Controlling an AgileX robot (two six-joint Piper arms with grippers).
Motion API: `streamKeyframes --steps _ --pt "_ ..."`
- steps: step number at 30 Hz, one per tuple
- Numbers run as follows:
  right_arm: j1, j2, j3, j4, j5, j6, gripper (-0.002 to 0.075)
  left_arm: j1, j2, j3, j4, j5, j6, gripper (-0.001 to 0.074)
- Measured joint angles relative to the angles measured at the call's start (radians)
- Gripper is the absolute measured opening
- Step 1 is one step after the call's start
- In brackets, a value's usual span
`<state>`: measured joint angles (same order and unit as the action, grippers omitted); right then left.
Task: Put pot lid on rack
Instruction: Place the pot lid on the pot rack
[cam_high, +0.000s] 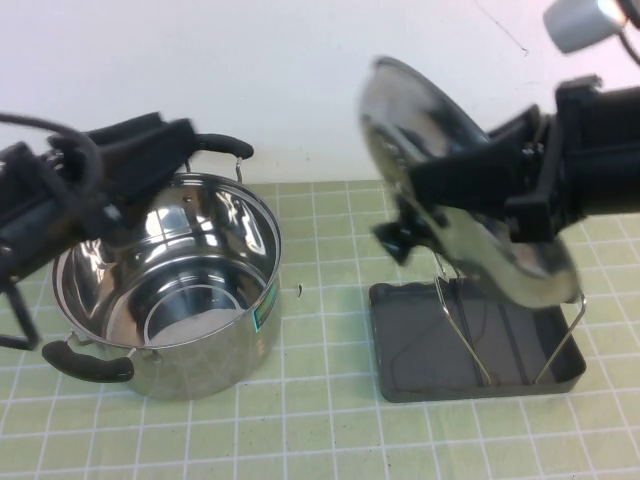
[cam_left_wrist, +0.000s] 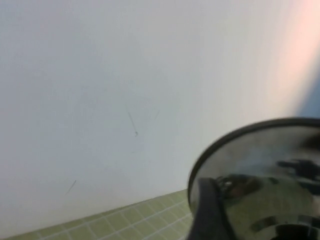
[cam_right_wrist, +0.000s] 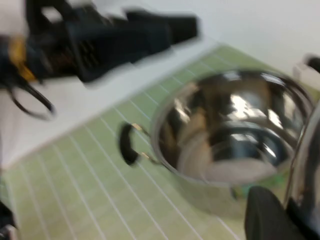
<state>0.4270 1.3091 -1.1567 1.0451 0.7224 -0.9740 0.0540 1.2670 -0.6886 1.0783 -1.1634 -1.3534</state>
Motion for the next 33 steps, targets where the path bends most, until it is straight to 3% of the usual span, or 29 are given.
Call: streamKeyframes --steps 5,8,15,26,33 --pt "-0.002 -0.008 0.013 -0.158 -0.064 0.132 0.0077 0.096 0.000 0.000 0.105 0.000 -0.120 0.0114" --pt "-0.002 0.003 0.054 -0.158 -0.159 0.149 0.0077 0.109 0.000 0.000 0.182 0.000 -0.133 0.0034" --pt "-0.002 0.084 0.134 -0.094 -0.275 0.142 0.0077 0.109 0.000 0.000 0.334 -0.011 -0.142 0.0003" --pt "-0.002 0.123 0.140 0.256 -0.343 -0.161 0.0076 0.109 0.000 0.000 0.352 -0.011 -0.142 0.0002" --pt "-0.002 0.123 0.140 0.323 -0.347 -0.227 0.0076 0.109 0.000 0.000 0.357 -0.013 -0.142 0.0002"
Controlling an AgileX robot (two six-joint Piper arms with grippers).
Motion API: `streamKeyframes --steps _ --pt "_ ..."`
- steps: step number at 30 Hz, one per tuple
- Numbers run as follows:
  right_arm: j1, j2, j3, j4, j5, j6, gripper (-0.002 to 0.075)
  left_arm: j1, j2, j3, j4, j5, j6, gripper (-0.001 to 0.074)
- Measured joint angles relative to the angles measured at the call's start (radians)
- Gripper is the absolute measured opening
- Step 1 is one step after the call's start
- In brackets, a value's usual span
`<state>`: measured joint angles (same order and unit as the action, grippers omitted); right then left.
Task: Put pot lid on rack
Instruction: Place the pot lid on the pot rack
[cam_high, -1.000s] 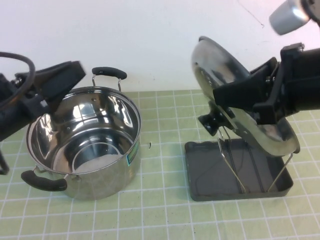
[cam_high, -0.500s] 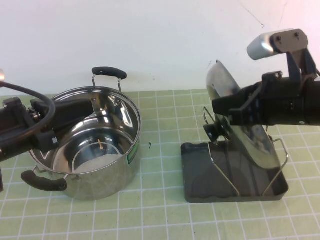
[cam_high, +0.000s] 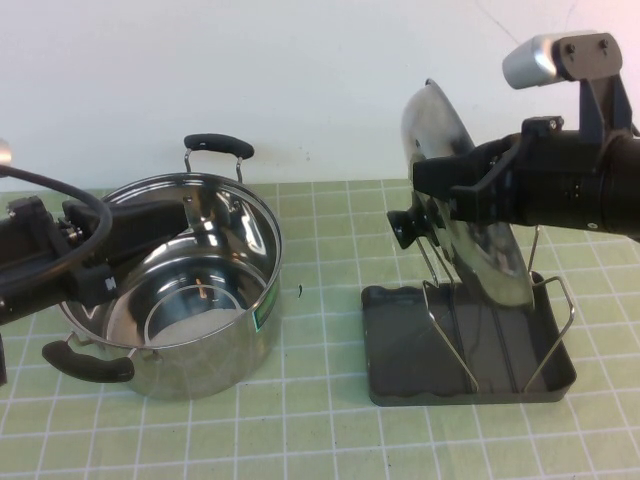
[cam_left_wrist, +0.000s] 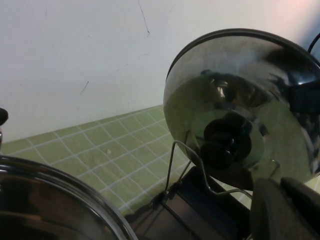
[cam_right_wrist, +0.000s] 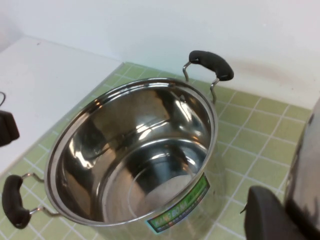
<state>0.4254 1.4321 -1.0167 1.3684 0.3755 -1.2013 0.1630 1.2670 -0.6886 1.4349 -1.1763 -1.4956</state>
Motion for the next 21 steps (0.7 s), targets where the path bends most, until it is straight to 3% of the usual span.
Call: streamKeyframes --steps 5,14,21 --pt "0.000 0.007 0.000 0.000 0.008 -0.009 0.0097 0.000 0.000 0.000 0.014 0.000 0.000 0.0001" --pt "0.000 0.008 0.002 -0.024 0.034 -0.011 0.0213 0.000 0.000 0.000 0.060 0.000 0.000 0.0001" --pt "-0.021 -0.013 0.002 -0.047 0.046 -0.013 0.0223 0.002 -0.002 0.000 0.066 0.000 0.000 0.0001"
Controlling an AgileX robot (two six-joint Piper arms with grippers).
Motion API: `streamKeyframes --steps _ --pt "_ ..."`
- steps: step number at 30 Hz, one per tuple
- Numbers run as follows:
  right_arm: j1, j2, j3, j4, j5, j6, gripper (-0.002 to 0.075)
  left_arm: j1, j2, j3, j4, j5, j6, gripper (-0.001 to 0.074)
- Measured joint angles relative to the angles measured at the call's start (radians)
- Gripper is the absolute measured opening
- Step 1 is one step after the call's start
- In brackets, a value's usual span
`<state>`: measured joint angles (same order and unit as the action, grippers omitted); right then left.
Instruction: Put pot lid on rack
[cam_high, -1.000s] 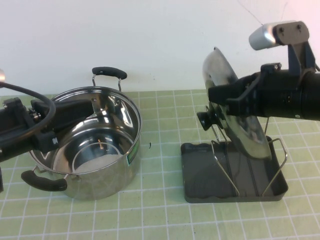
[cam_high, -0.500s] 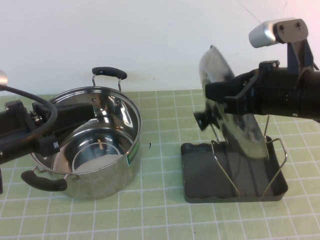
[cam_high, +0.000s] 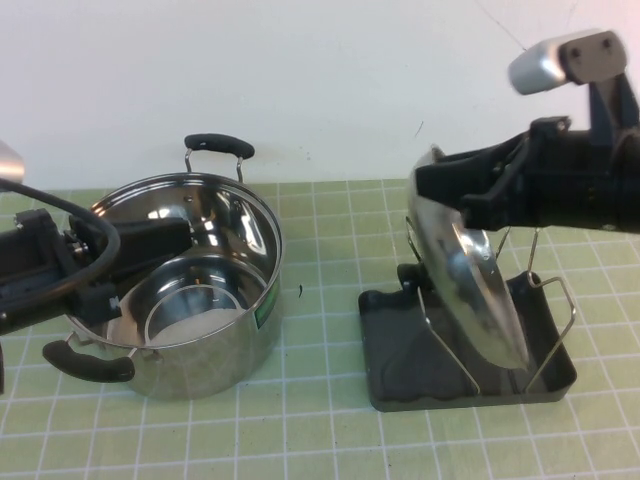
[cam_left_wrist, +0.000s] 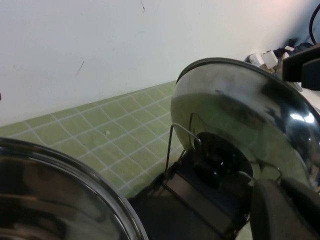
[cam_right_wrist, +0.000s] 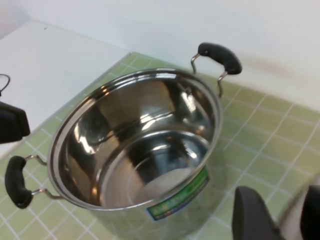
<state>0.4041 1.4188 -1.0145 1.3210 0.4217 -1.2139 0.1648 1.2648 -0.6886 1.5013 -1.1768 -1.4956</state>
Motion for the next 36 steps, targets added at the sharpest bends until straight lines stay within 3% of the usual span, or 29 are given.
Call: streamKeyframes --steps 6,12,17,26,36 --pt "-0.103 -0.127 0.000 -0.105 0.106 0.025 0.0223 0.071 -0.082 0.000 0.016 0.013 0.000 0.0001" --pt "-0.189 -0.360 0.008 -0.273 0.205 0.074 0.0190 0.164 -0.280 0.000 0.081 0.178 -0.059 0.0001" --pt "-0.194 -0.642 0.121 -0.307 0.184 0.024 0.0132 0.166 -0.386 0.005 0.250 0.264 -0.159 0.0001" --pt "-0.194 -1.149 0.405 -0.273 0.021 -0.083 0.0067 0.166 -0.557 0.107 0.282 0.405 -0.248 0.0001" --pt "-0.194 -1.245 0.572 -0.252 -0.013 -0.029 0.0062 0.166 -0.927 0.314 0.269 0.834 -0.278 0.0001"
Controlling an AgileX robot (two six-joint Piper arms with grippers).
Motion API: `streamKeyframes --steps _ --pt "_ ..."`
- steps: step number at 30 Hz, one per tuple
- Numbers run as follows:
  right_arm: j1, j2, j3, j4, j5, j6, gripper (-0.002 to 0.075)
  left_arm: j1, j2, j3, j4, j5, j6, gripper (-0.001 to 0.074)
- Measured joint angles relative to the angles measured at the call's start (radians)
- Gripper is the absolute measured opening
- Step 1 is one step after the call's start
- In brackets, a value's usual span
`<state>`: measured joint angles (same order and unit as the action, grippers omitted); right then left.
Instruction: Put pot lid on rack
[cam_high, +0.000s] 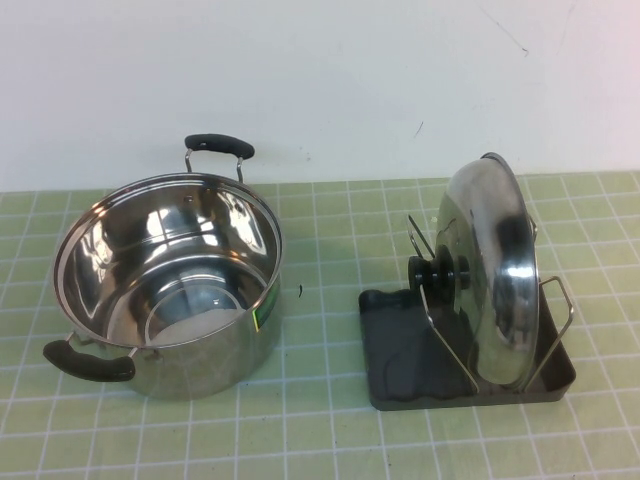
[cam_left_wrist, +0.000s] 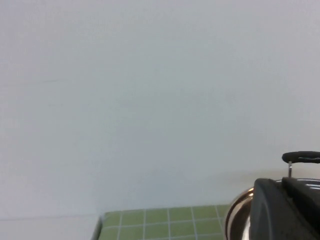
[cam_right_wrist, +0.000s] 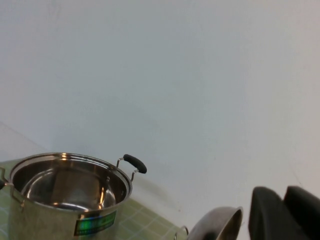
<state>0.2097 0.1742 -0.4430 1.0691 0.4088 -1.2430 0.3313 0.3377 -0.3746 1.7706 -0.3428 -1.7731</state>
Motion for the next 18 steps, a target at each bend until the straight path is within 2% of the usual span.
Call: streamKeyframes --steps 3,7,13,18 --pt "0.000 0.000 0.029 0.004 -0.015 0.005 0.0062 -0.009 -0.074 0.062 -0.002 0.026 -0.005 0.0000" --pt "-0.002 0.000 0.059 0.005 -0.025 0.012 0.0062 -0.084 -0.142 0.135 -0.005 -0.009 -0.034 0.0000" --pt "-0.002 0.000 0.092 0.014 -0.025 0.014 0.0062 -0.196 -0.162 0.209 -0.001 -0.209 -0.047 0.0000" --pt "-0.002 0.000 0.110 0.014 -0.018 0.014 0.0062 -0.216 -0.162 0.245 0.005 -0.411 -0.049 -0.0001"
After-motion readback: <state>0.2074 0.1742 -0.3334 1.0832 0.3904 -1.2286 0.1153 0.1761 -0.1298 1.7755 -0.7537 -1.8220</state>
